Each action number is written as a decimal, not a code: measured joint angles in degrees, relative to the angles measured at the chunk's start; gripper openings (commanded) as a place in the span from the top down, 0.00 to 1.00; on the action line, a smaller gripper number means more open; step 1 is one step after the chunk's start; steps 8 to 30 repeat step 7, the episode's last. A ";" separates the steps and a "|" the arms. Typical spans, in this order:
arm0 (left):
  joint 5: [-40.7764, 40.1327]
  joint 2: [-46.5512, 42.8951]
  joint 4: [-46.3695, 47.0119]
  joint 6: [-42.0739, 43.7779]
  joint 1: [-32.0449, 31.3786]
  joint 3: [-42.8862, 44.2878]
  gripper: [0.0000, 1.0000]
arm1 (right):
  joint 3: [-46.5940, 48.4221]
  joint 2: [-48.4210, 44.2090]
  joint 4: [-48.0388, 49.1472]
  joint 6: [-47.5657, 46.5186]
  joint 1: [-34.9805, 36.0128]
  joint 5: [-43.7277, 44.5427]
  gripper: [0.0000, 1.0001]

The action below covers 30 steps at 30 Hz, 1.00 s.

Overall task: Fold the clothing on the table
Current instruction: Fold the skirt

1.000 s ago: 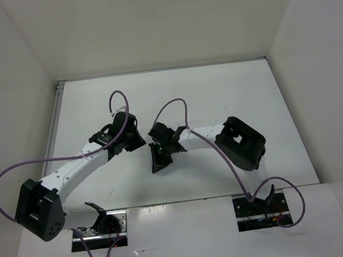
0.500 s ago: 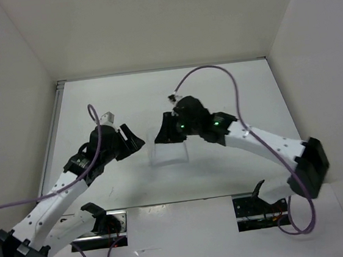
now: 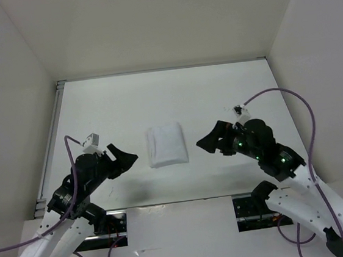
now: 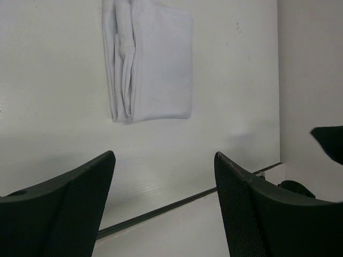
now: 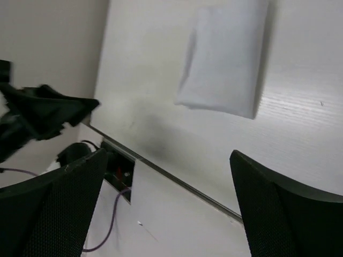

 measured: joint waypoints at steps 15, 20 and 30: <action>2.40 -4.04 -1.29 -2.67 0.00 -5.27 0.17 | -2.93 -17.16 0.92 1.70 -1.53 -0.15 0.00; 2.40 -4.04 -1.29 -2.67 0.00 -5.27 0.17 | -2.93 -17.16 0.92 1.70 -1.53 -0.15 0.00; 2.40 -4.04 -1.29 -2.67 0.00 -5.27 0.17 | -2.93 -17.16 0.92 1.70 -1.53 -0.15 0.00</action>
